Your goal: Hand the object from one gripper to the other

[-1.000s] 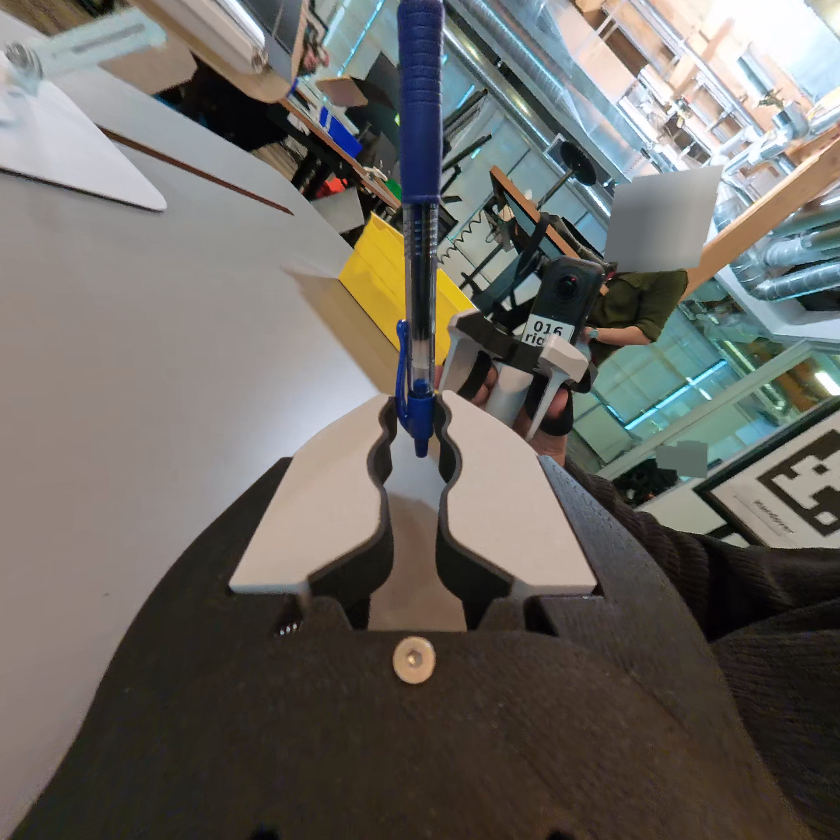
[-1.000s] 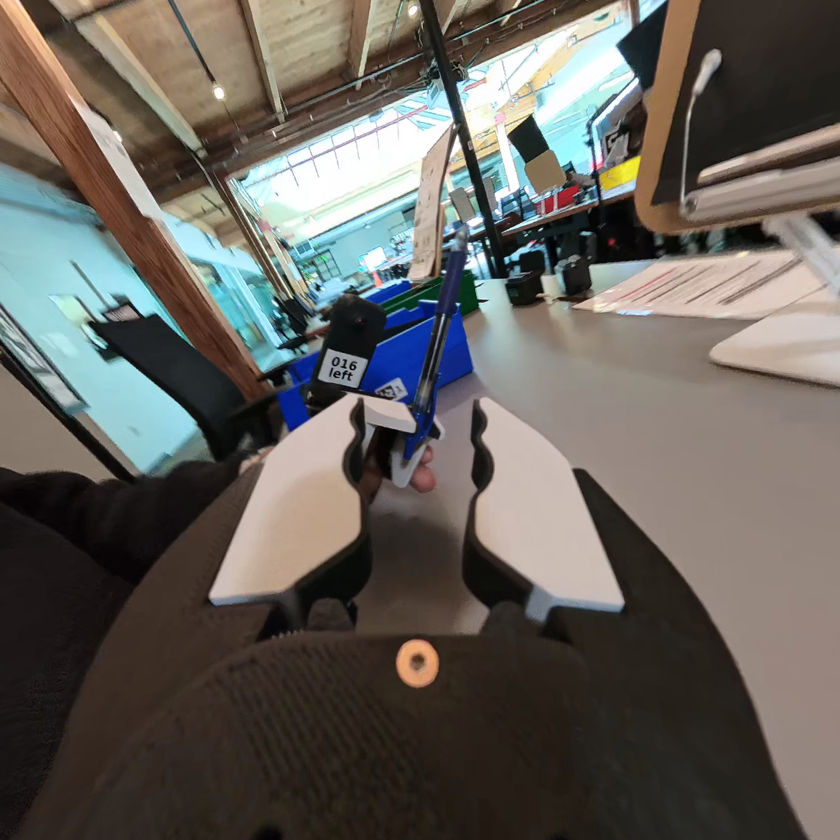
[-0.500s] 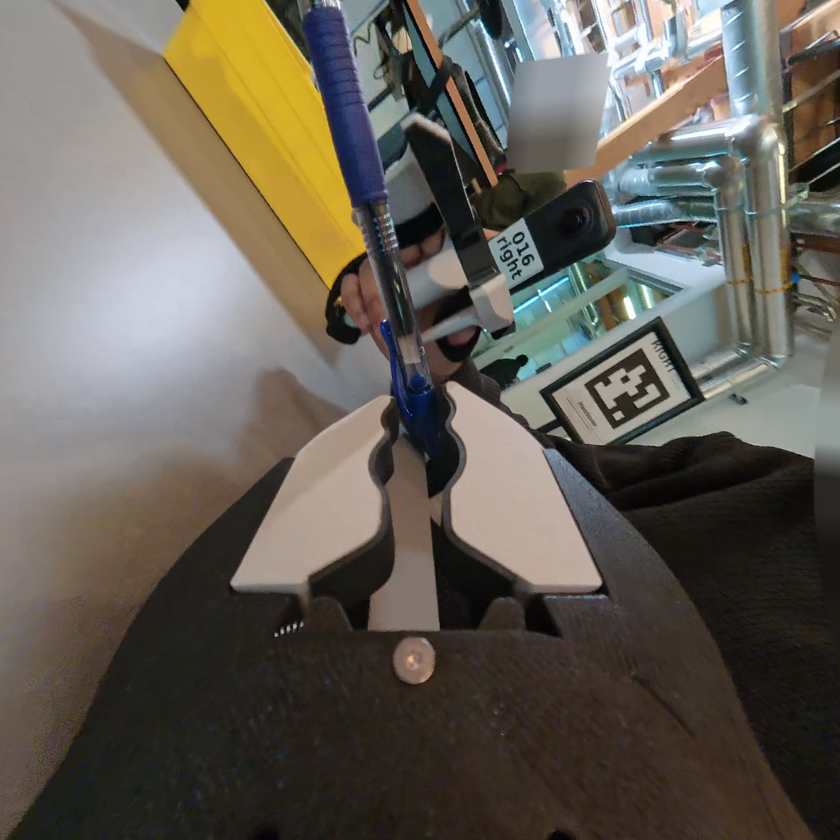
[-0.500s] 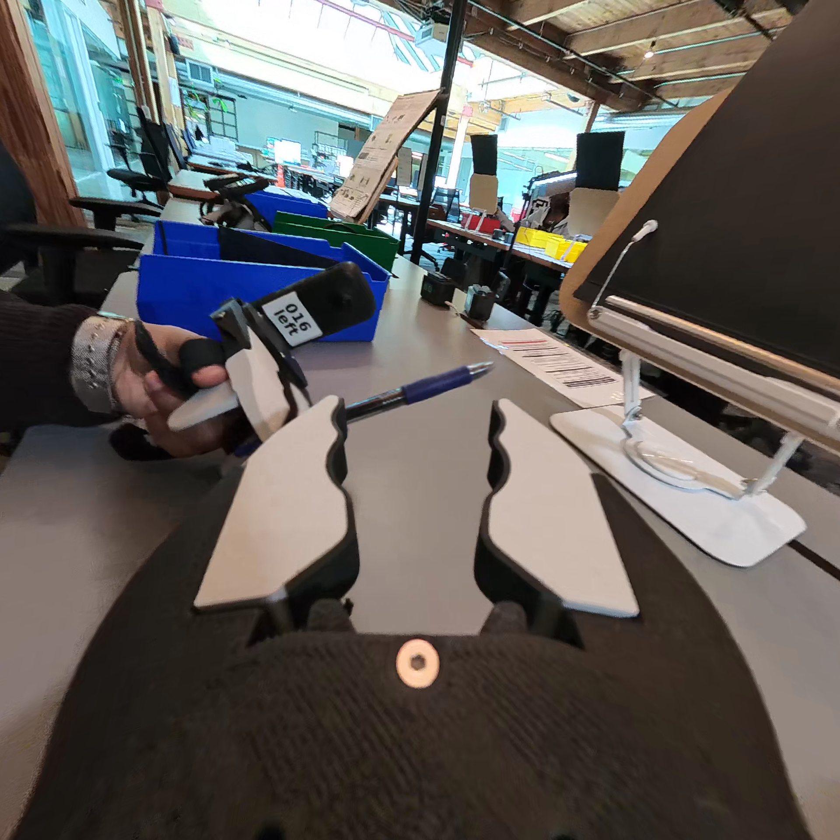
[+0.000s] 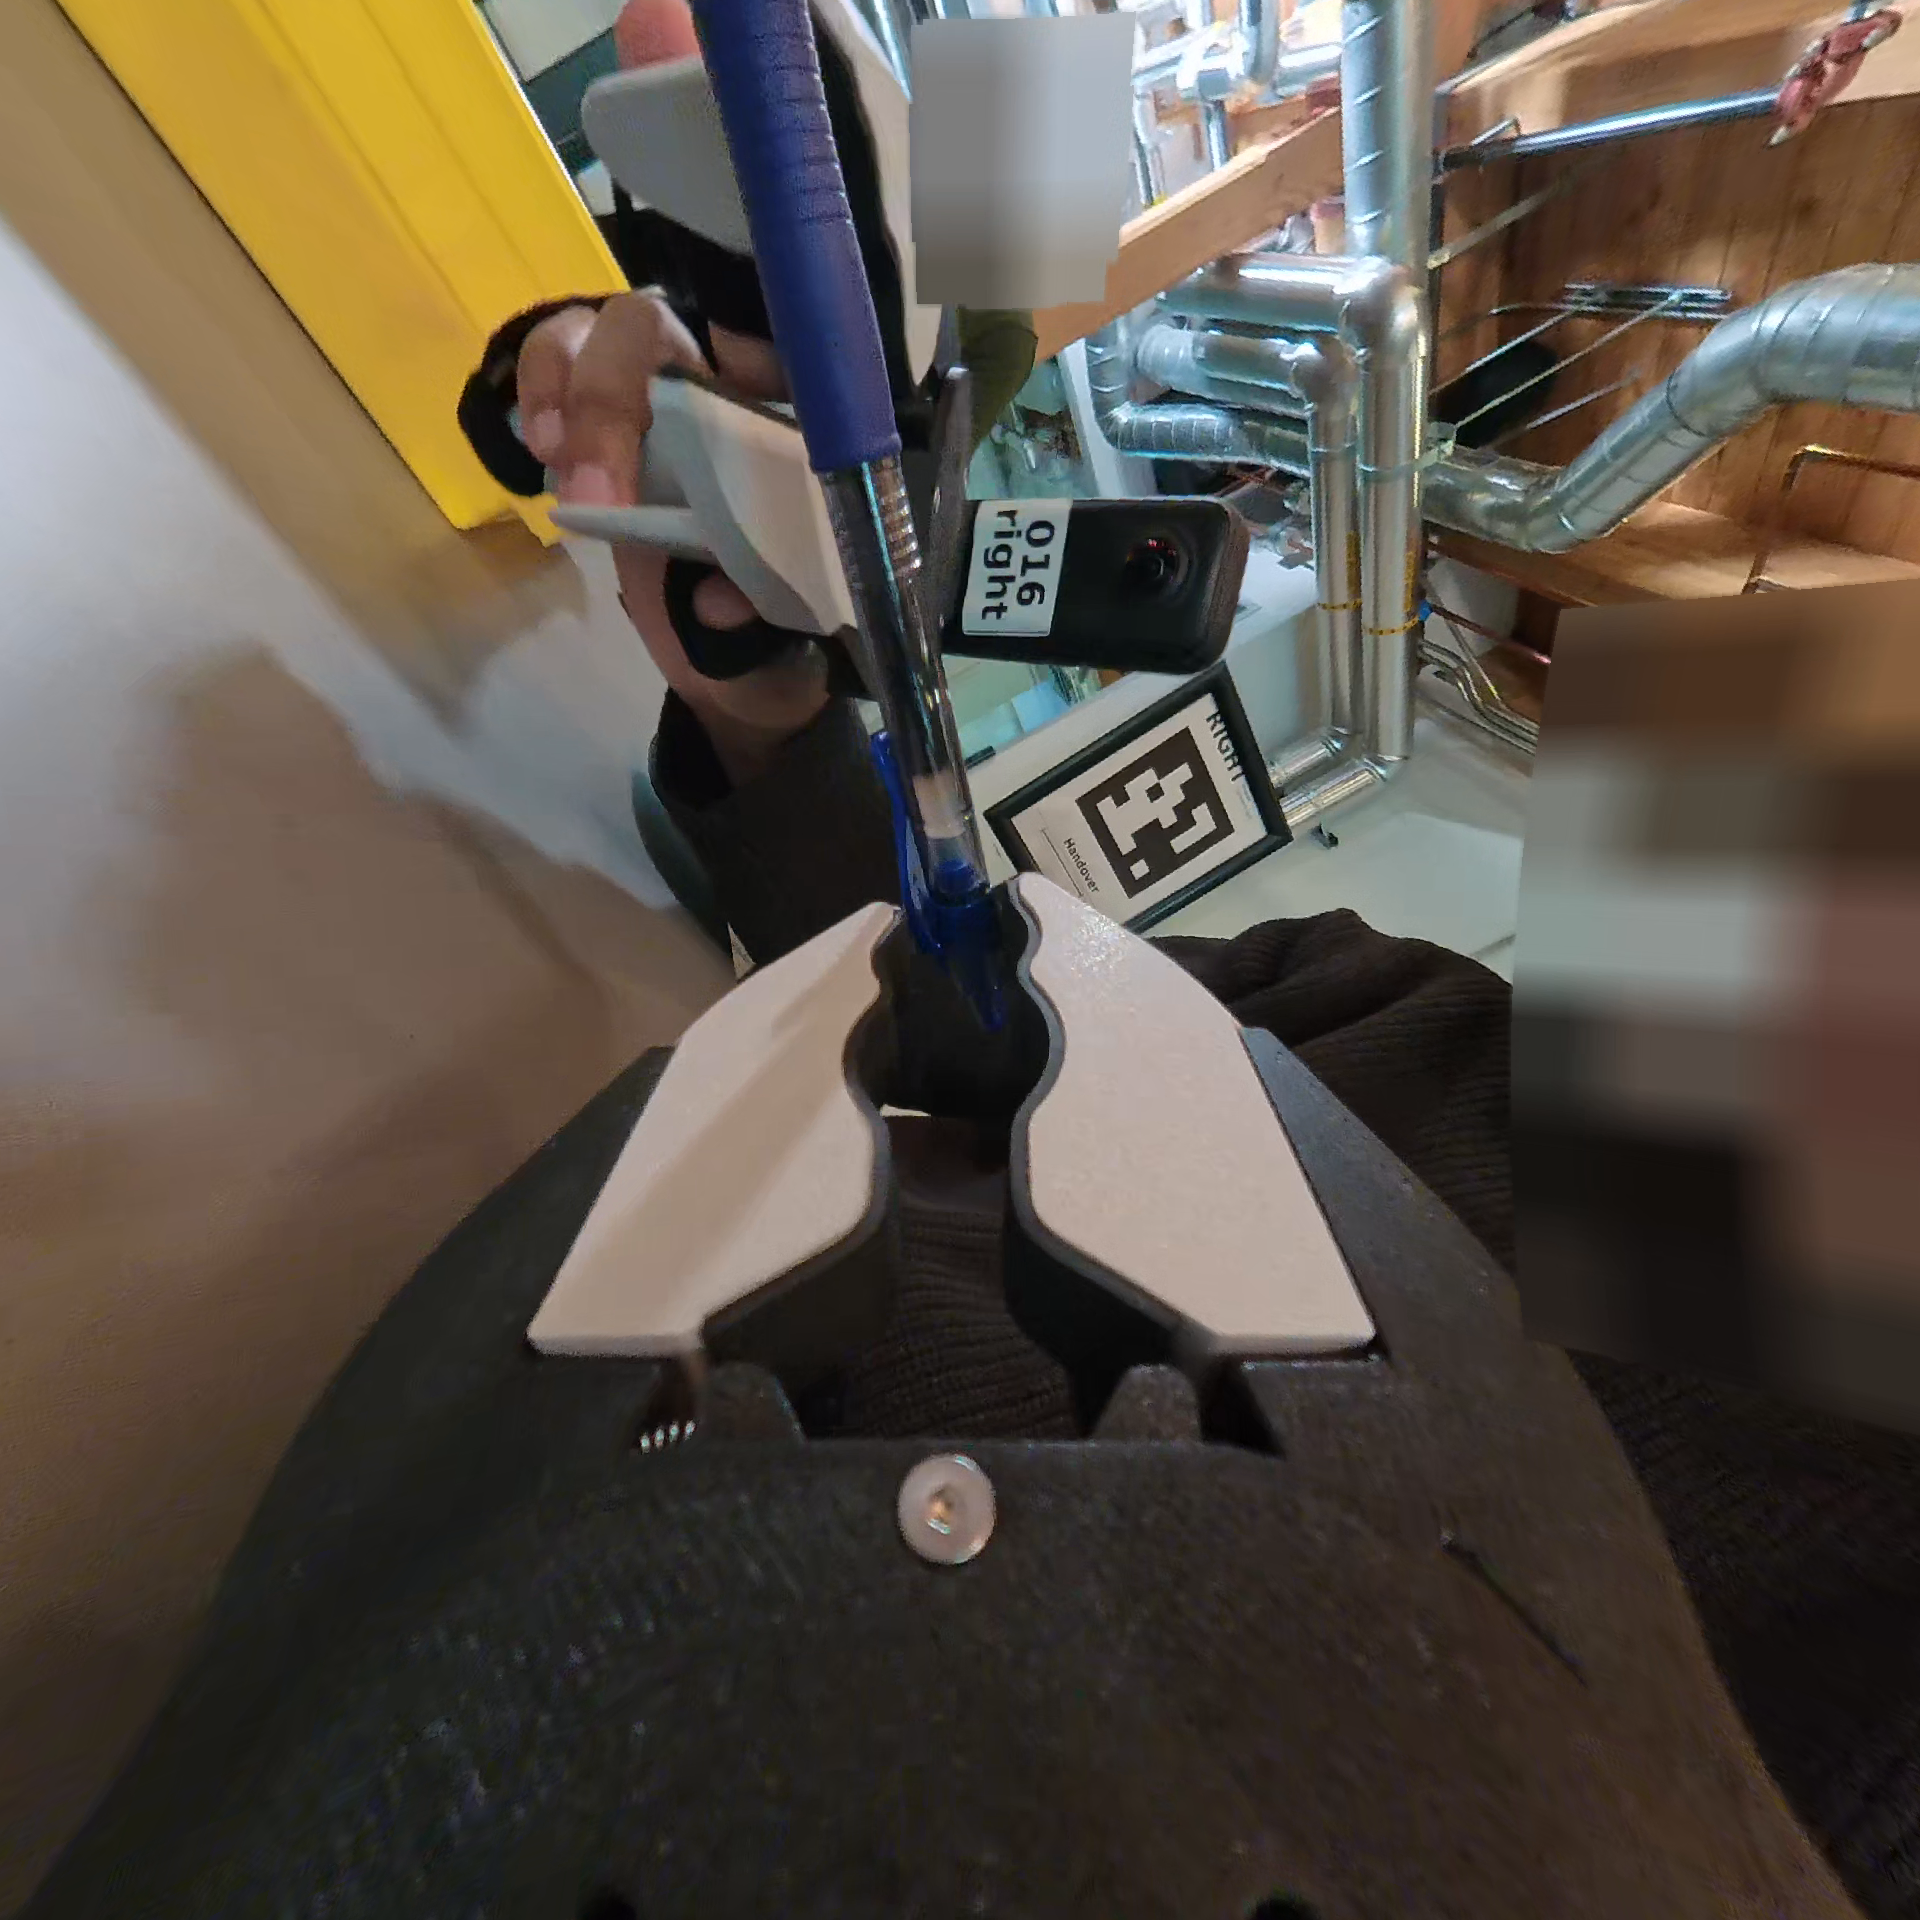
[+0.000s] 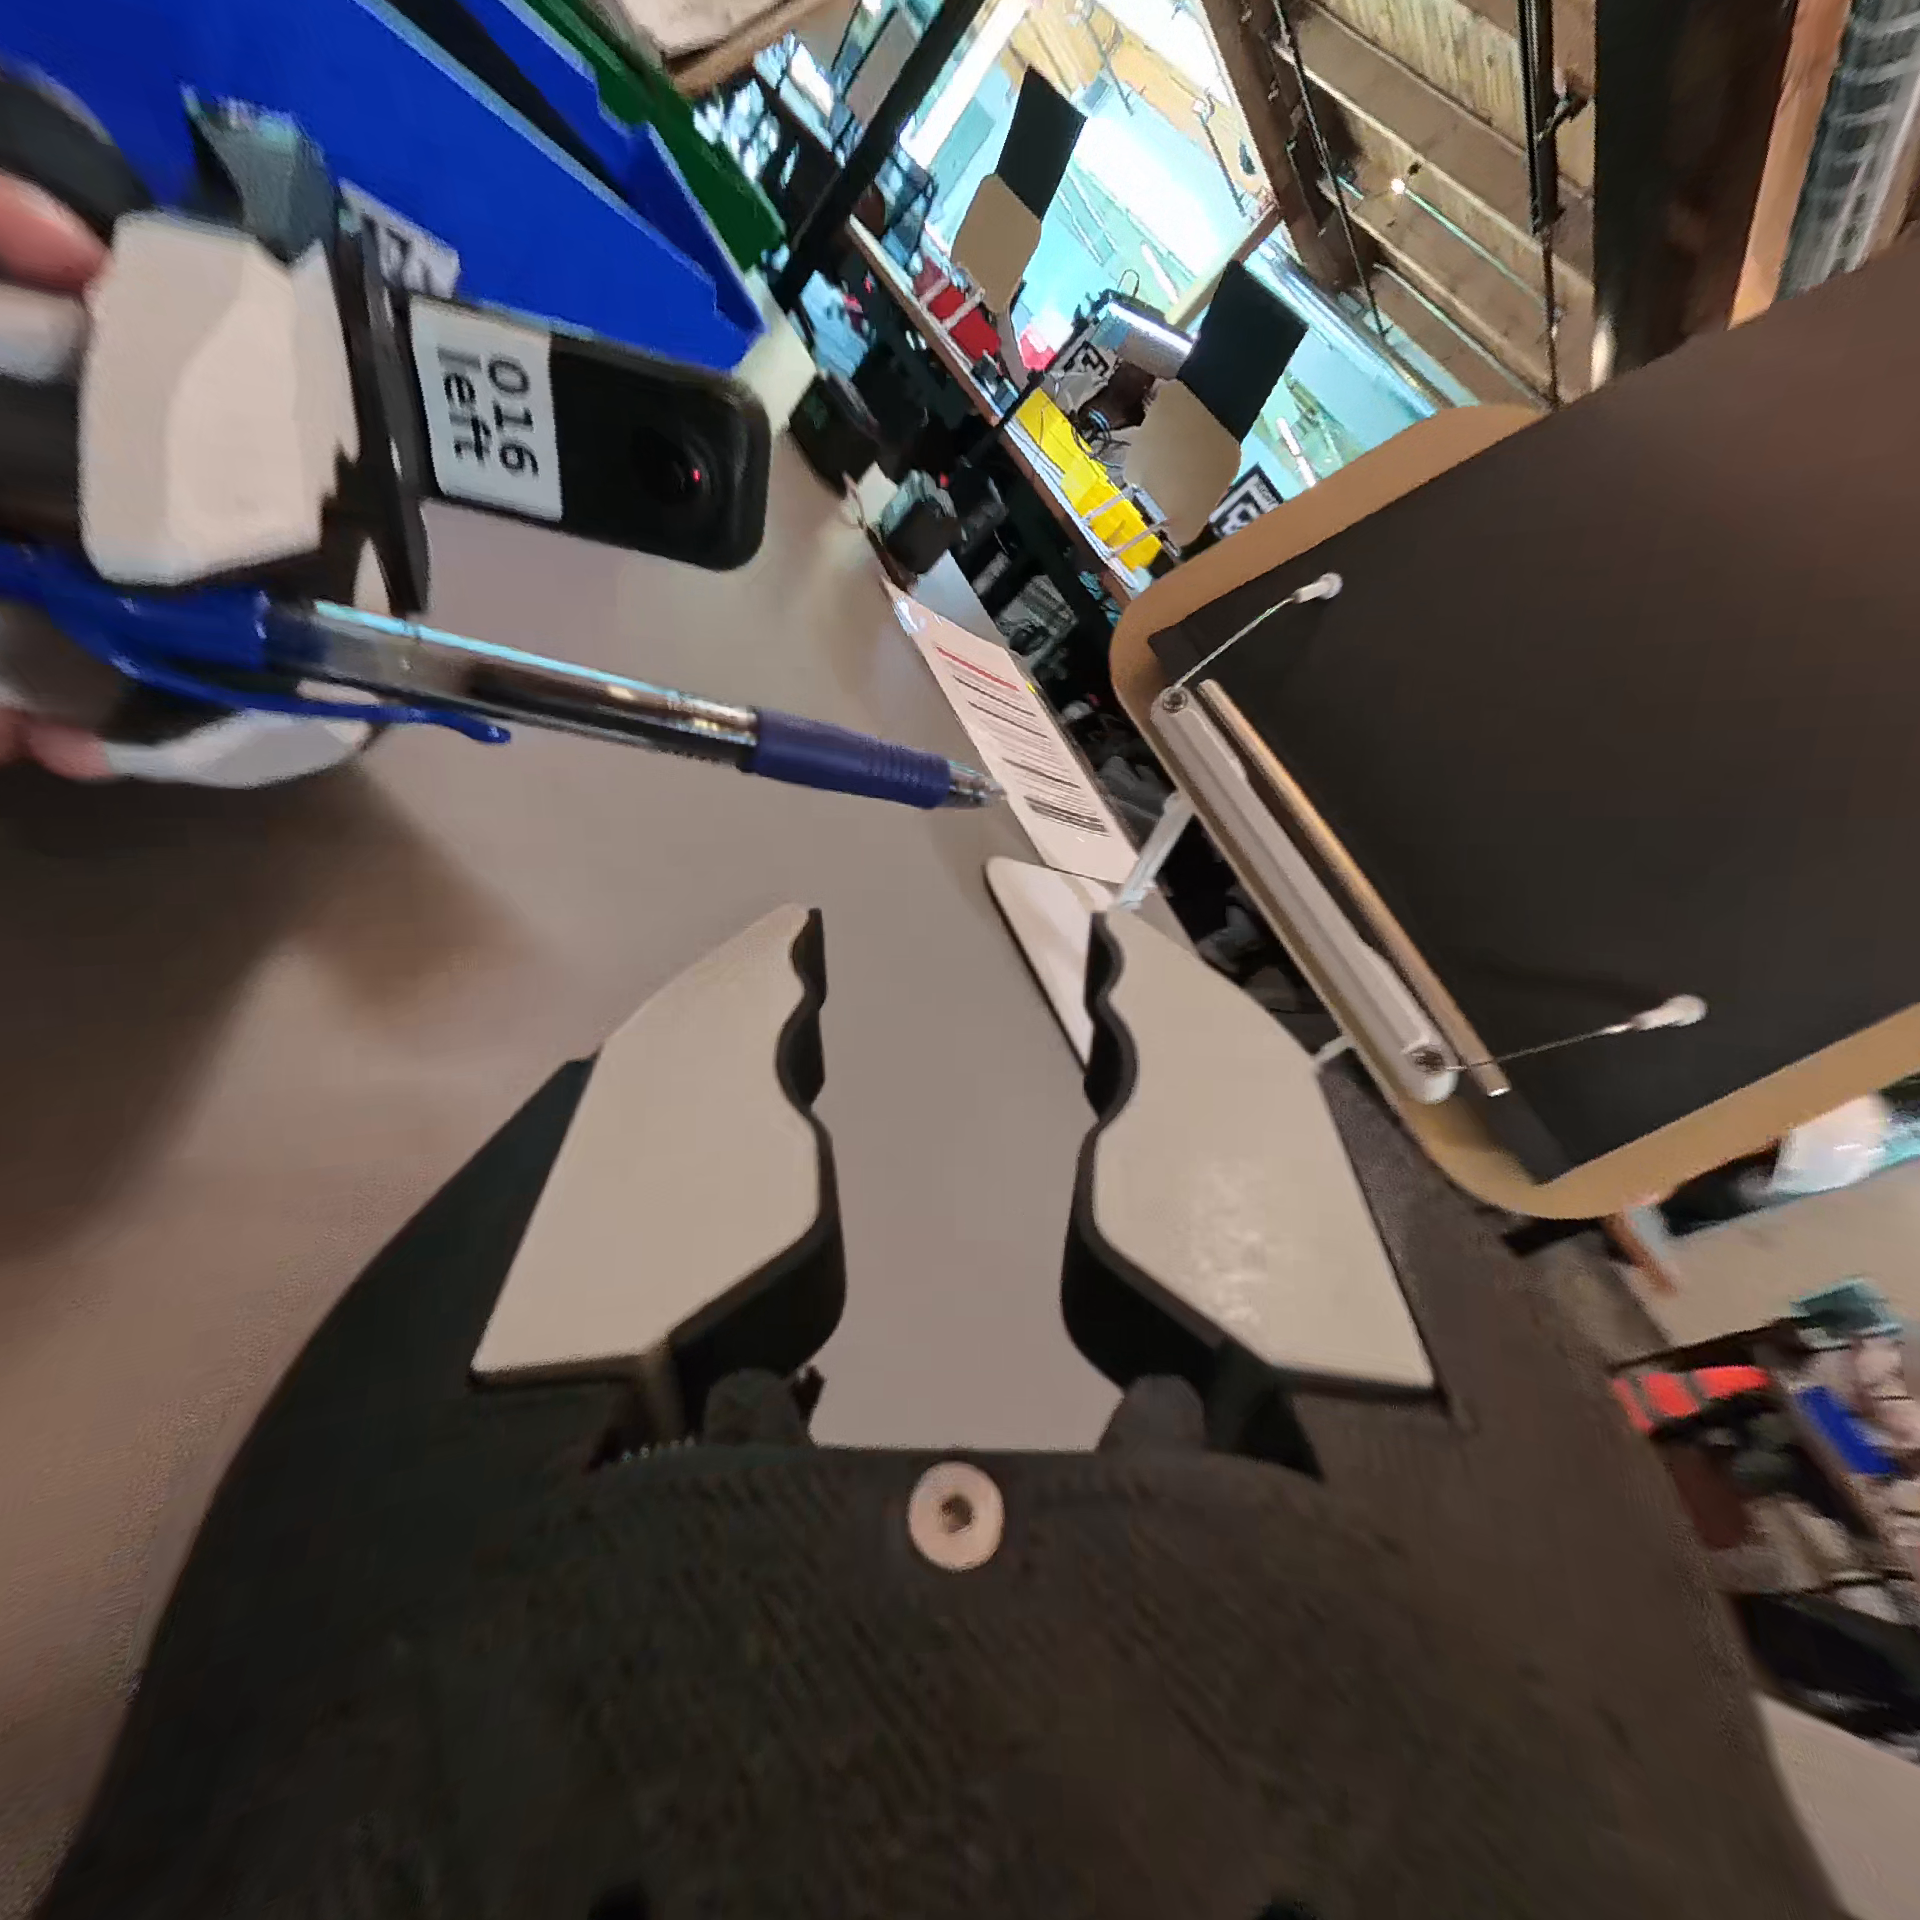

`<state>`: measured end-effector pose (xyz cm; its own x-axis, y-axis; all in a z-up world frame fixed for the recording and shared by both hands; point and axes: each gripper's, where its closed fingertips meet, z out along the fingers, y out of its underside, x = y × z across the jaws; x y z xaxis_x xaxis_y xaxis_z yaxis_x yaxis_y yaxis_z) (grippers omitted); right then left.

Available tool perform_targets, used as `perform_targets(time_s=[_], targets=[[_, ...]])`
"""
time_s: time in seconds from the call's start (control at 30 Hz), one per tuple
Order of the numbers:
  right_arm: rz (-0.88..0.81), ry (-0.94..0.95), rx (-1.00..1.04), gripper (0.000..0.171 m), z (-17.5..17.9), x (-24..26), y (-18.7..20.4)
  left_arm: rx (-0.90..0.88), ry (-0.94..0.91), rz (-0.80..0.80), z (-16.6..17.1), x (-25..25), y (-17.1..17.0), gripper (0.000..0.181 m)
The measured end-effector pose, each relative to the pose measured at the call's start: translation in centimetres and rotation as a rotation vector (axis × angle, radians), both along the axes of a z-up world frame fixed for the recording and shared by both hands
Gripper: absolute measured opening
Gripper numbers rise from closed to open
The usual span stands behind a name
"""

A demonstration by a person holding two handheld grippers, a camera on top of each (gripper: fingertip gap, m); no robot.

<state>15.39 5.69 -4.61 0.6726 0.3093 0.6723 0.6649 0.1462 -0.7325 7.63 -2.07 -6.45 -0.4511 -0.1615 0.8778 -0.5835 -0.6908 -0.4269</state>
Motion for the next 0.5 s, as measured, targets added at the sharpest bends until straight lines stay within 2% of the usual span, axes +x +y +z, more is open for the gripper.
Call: perform_targets(time_s=[0.5], targets=[[-0.087, -0.674, 0.217, 0.029, -1.1, -1.0, 0.0, -0.023, 0.008, -0.13, -0.3, -0.3, -2.5, 0.018]])
